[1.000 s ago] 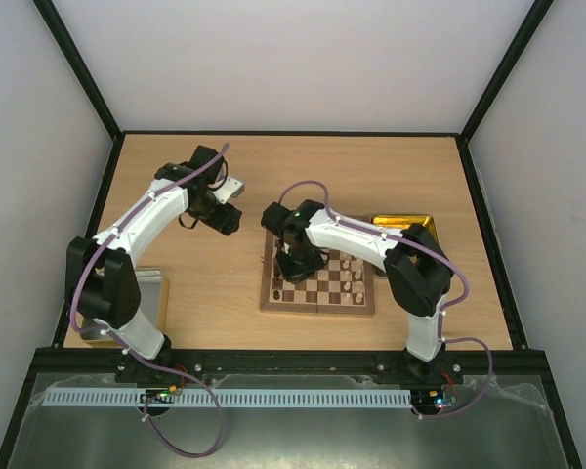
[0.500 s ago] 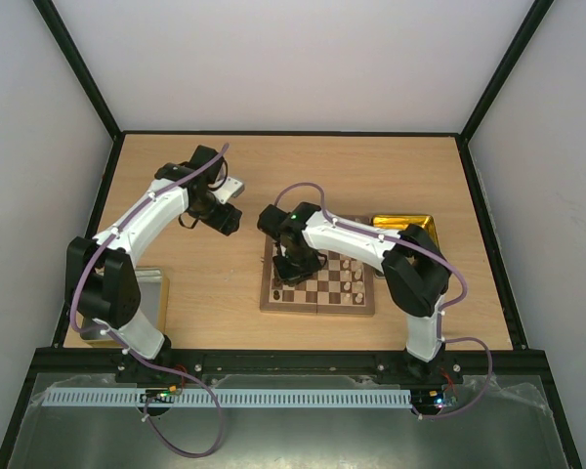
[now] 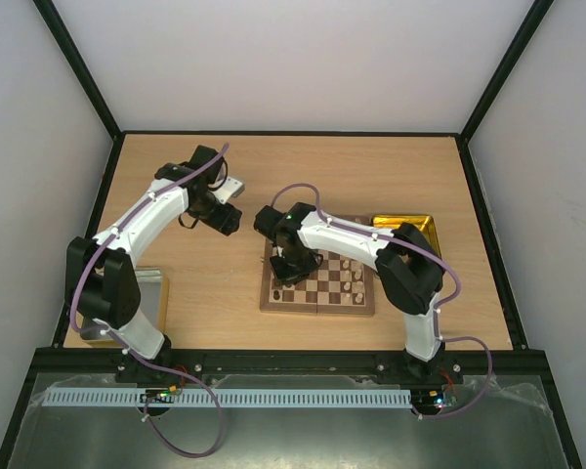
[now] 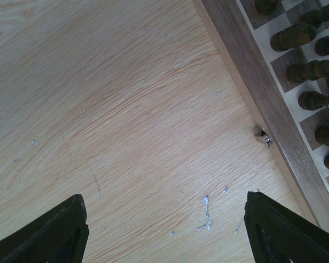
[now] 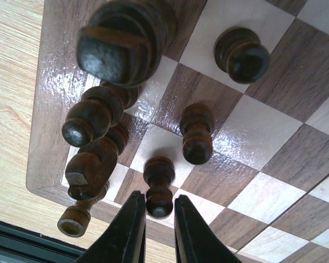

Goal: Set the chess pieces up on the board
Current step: Place the chess piece on the chessboard, then pick up the chess piece from the storage box.

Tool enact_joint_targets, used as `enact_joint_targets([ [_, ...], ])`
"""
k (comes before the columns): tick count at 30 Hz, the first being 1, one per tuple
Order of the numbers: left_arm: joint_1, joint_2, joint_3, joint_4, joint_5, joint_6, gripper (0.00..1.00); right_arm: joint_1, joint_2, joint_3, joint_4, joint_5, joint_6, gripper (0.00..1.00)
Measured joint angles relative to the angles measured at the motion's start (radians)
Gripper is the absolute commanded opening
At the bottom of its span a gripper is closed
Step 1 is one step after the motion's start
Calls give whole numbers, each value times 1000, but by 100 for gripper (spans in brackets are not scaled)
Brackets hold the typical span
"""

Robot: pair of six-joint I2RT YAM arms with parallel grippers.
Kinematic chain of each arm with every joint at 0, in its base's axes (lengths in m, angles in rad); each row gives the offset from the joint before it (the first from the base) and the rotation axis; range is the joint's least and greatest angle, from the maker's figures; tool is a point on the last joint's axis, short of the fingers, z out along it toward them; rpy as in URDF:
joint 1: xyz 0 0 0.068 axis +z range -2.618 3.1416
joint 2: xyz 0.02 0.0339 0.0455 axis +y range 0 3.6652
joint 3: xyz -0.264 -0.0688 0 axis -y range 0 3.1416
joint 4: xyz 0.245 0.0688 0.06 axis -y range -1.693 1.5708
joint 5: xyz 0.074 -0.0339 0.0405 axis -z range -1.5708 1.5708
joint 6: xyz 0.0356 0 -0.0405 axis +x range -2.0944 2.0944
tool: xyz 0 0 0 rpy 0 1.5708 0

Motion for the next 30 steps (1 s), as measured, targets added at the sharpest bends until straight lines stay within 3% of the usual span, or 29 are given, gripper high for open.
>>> enact_joint_targets([
  [12,0,0,0,0,0,0,78,0,8,6,0,-3,0,20],
  [16,0,0,0,0,0,0,78,0,6,6,-8,21,-1,32],
  [19,0,0,0,0,0,0,78,-11,-13,5,-26,43,-1,33],
  [30,0,16,18,-6,8,0,78,-186,-325,0,-140,169,26,32],
])
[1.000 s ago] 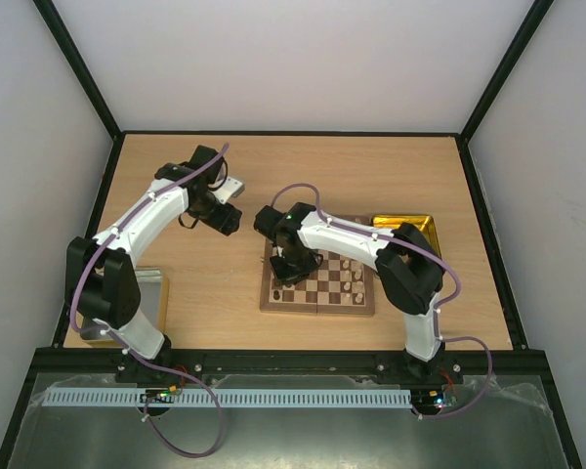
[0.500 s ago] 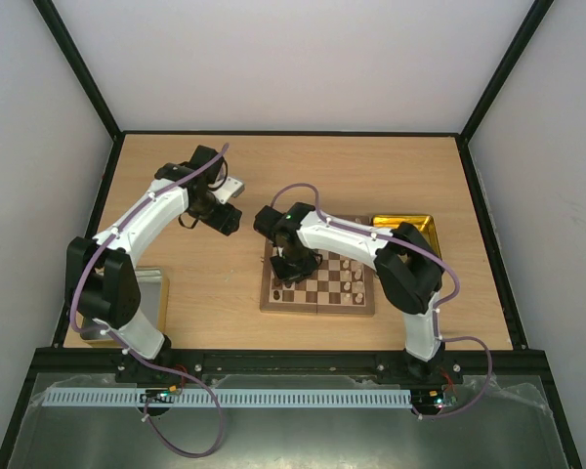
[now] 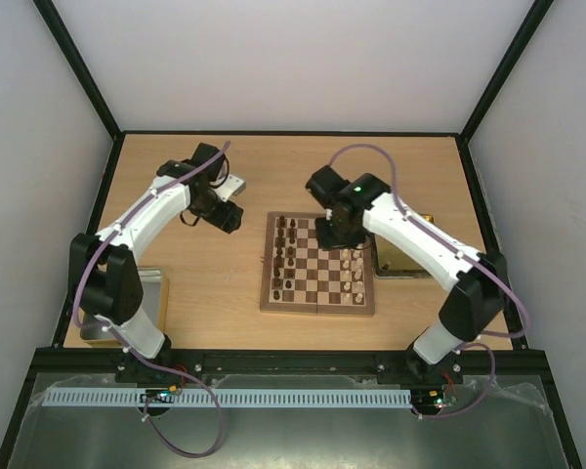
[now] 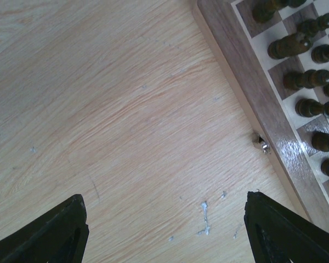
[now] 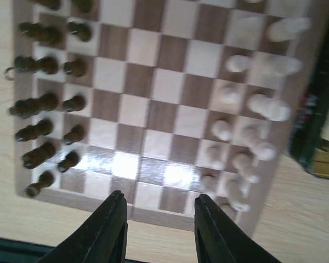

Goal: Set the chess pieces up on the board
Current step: Pick up the chess piece from the storage box.

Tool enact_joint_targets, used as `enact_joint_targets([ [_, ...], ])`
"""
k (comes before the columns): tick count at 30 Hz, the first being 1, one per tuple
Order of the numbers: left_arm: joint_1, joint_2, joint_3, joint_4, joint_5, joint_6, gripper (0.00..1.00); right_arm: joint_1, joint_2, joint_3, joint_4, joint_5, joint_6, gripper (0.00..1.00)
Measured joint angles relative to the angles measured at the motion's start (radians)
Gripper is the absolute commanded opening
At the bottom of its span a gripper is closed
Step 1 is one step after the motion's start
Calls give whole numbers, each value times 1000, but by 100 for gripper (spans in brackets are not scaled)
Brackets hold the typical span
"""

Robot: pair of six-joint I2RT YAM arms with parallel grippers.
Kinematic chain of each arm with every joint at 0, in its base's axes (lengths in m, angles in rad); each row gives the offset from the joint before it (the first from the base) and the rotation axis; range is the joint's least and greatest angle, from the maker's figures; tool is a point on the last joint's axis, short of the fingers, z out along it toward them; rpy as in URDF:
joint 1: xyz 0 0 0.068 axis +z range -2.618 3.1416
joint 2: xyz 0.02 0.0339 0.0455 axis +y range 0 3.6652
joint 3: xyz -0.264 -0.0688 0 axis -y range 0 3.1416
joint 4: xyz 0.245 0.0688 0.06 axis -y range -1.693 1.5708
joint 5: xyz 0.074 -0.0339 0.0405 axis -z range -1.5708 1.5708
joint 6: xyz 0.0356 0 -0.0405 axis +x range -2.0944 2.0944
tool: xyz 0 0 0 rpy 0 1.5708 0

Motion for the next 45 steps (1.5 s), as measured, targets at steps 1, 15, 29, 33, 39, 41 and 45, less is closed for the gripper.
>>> enact_joint_targets([
  [1,-1,10,10,0,2,0,78,-27,-26,-12,-2,15,7,32],
  [15,-43,205,106,-13,43,0,77,-560,-161,-164,-8,195,79,28],
  [29,-109,379,152,-46,97,-1,77,-695,-73,-397,165,111,120,26],
  [33,-137,409,172,-53,112,-1,77,-721,-59,-452,261,64,131,26],
  [39,-156,433,199,-63,125,-1,77,-777,-4,-467,384,49,130,26],
  [41,-156,433,200,-64,125,-1,77,-800,17,-467,395,69,125,26],
  [45,-155,433,200,-67,124,-1,77,-838,46,-467,397,128,117,25],
])
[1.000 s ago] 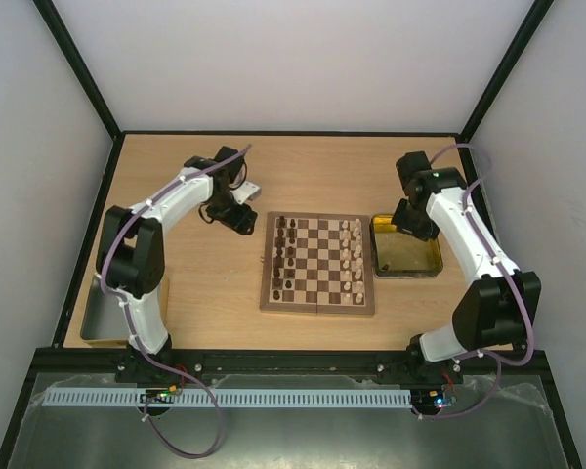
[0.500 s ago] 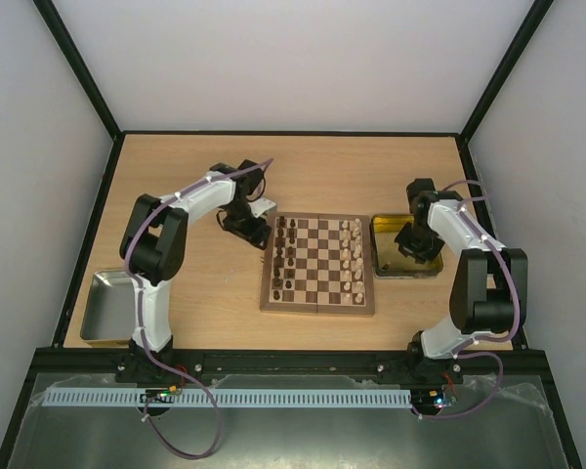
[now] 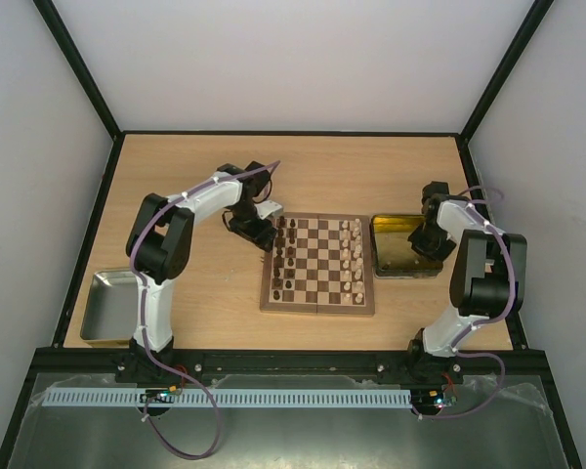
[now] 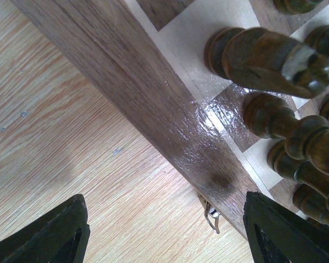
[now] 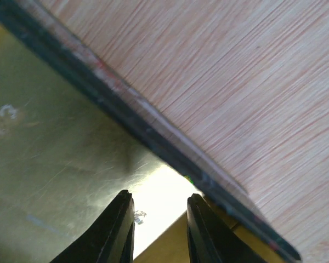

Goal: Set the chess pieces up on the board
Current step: Pick up the chess piece from the storage box.

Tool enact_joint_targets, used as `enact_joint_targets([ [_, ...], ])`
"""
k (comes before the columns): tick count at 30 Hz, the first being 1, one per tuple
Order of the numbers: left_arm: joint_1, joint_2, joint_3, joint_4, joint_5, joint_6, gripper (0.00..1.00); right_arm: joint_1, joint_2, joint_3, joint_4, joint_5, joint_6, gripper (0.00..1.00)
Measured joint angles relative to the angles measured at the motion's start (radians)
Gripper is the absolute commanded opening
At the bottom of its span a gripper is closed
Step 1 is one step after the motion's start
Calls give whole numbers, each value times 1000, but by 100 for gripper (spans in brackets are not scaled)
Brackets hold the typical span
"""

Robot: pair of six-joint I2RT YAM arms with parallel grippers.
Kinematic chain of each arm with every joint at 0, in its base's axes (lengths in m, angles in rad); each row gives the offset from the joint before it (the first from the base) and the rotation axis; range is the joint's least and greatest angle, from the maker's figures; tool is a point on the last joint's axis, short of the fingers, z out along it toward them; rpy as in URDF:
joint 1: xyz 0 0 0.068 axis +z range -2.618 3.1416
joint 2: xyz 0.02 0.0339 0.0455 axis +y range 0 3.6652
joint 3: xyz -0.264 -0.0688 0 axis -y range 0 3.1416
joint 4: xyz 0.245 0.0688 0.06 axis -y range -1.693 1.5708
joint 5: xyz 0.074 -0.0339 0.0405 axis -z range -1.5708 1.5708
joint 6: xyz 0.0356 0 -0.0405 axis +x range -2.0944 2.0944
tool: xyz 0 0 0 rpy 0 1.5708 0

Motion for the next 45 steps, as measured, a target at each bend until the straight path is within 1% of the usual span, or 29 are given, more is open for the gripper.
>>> enact_joint_targets([
  [4,0,0,0,0,-4,0,77,-9,4,-6,0,56,-5,25],
  [8,0,0,-1,0,-9,0,77,-9,8,-45,7,51,-12,24],
  [15,0,0,-1,0,-23,0,77,1,-1,-78,40,-26,-53,22],
  [24,0,0,-1,1,-39,0,77,148,-10,-86,50,-216,-79,23],
  [27,0,0,-1,0,-45,0,77,163,-10,-85,50,-266,-87,23],
  [30,0,0,-1,0,-48,0,77,166,-10,-85,50,-302,-95,26],
  [33,0,0,-1,0,-53,0,77,166,-12,-85,47,-321,-99,30],
  [37,0,0,-1,0,-54,0,77,167,-13,-80,30,-329,-105,33],
  [45,0,0,-1,0,-56,0,77,185,-35,-80,-31,-306,-113,31],
])
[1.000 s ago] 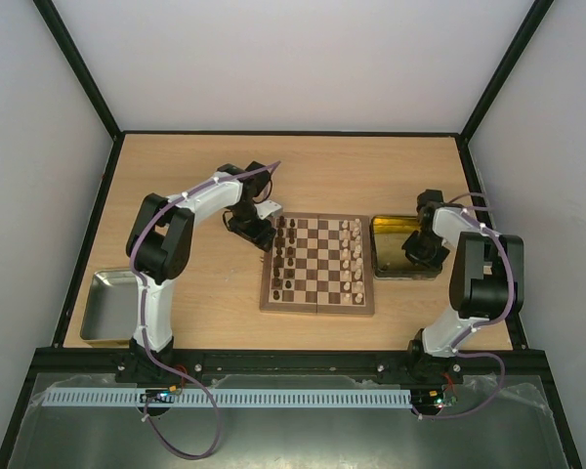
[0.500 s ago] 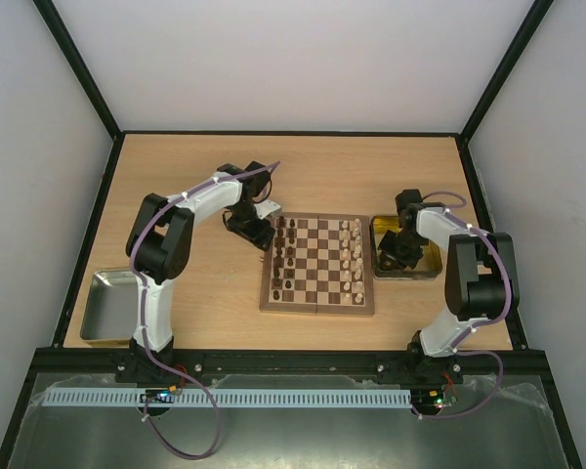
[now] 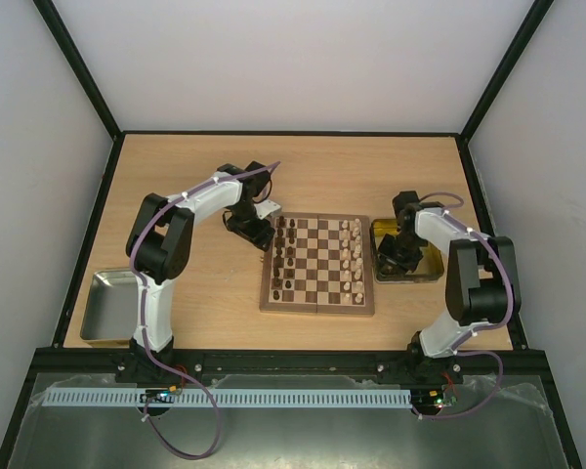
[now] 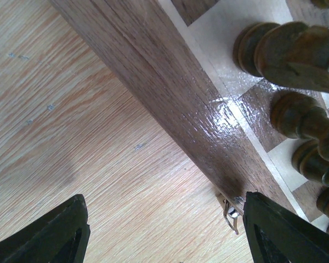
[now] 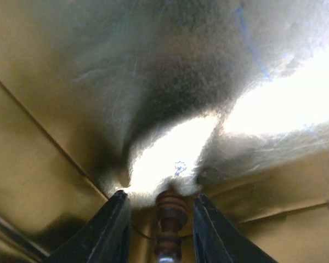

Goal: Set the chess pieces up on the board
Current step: Pick up the chess piece from the storage box.

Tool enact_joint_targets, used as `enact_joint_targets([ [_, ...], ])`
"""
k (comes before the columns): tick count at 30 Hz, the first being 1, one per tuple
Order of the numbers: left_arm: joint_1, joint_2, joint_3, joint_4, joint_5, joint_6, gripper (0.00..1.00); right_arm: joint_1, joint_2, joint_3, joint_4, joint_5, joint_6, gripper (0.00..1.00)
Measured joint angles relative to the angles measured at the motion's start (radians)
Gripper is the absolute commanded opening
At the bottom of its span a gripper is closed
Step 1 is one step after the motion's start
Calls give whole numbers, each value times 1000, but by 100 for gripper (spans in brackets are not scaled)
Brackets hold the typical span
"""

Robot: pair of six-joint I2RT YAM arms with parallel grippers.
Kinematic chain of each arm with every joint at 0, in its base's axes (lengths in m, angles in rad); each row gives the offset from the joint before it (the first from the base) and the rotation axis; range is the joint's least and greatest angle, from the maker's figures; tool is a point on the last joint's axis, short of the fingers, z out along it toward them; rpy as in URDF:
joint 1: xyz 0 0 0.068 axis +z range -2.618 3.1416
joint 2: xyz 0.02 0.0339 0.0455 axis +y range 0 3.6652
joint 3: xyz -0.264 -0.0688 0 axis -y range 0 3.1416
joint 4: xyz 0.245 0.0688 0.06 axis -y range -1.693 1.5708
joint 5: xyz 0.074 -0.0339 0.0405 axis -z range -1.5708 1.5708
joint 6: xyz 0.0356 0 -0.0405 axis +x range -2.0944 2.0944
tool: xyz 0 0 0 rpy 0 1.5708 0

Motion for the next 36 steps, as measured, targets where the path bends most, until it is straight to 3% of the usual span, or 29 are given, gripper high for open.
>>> enact_joint_targets([
  [11,-1,0,0,0,0,0,77,37,-141,-132,-63,3,5,29],
  [23,-2,0,1,0,0,0,77,76,-145,-133,-105,-1,13,27],
  [36,-2,0,19,-2,0,1,77,117,-145,-133,-180,7,16,18],
])
